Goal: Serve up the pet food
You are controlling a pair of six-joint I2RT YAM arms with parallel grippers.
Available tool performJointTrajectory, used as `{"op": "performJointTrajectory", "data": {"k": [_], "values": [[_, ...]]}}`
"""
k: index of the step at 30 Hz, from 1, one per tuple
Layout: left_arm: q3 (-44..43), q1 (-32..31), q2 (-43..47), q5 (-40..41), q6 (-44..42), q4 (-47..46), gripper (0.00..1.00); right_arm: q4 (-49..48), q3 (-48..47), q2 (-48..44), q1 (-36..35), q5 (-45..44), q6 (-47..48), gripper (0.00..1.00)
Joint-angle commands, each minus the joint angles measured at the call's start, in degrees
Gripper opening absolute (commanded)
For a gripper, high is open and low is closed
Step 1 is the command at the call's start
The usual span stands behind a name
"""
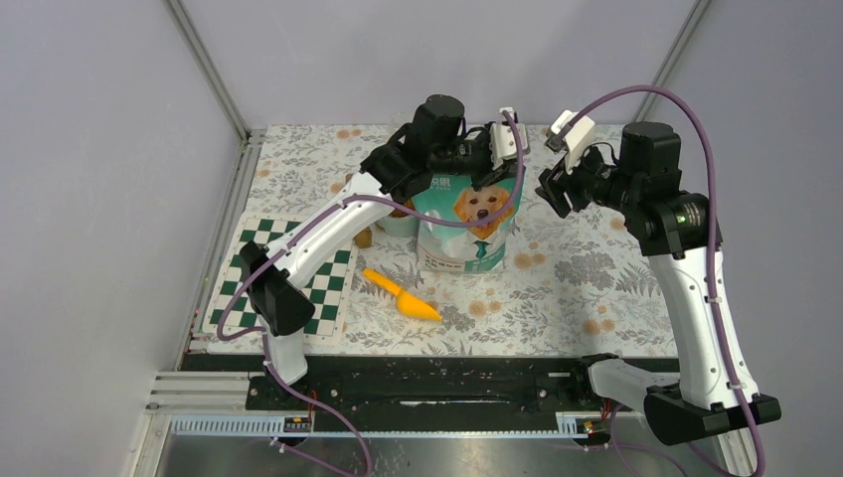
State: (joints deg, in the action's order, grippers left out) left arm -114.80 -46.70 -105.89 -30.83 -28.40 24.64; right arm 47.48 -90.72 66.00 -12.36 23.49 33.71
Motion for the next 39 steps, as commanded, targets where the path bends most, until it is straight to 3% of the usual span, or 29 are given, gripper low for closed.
{"op": "performJointTrajectory", "data": {"k": [1, 4, 5, 7, 9, 13, 19, 24, 29, 35, 39], "values": [[-2.6, -0.3, -0.6, -5.3, 2.3, -5.2, 0.01, -2.2, 0.1, -1.3, 0.6, -0.2, -0.4, 0.65], [-2.4, -0.3, -0.2, -3.9, 1.6, -4.9, 0.00, -2.8, 0.8, -1.9, 0.7, -0.6, -0.4, 0.65], [-2.2, -0.2, 0.2, -2.3, 1.4, -4.8, 0.05, -3.1, 0.9, -2.1, 0.8, -0.5, -0.5, 0.65], [-1.8, 0.1, 1.4, -0.8, 1.0, -4.5, 0.33, -3.1, 0.5, -1.9, 0.8, 0.1, -0.8, 0.66], [-0.3, 0.9, 3.3, -0.1, 0.7, -4.3, 0.51, -3.4, 0.3, -1.5, 0.8, 1.1, -1.2, 0.66], [3.6, 3.6, 8.5, -0.3, -0.5, -0.3, 0.65, -4.7, 0.5, -1.2, 0.8, 3.8, -2.6, 0.69], [11.1, 9.9, 17.8, -1.3, -2.7, 3.4, 0.68, -6.6, -1.3, 1.4, 0.7, 11.2, -6.1, 0.74], [11.3, 15.4, 20.1, -4.6, -5.9, 12.2, 0.71, -7.5, -4.9, 5.7, -0.8, 18.5, -9.4, 0.74], [9.7, 17.2, 18.8, -7.3, -11.0, 18.9, 0.72, -7.4, -9.4, 11.0, -8.1, 16.3, -5.3, 0.74], [7.9, 17.2, 15.4, -10.9, -11.3, 19.2, 0.59, -1.7, -19.5, 20.4, -12.9, 16.9, -0.8, 0.70], [5.7, 17.2, 12.8, -13.3, -10.9, 19.1, 0.43, 4.1, -27.6, 27.0, -13.9, 20.3, 0.9, 0.55]]}}
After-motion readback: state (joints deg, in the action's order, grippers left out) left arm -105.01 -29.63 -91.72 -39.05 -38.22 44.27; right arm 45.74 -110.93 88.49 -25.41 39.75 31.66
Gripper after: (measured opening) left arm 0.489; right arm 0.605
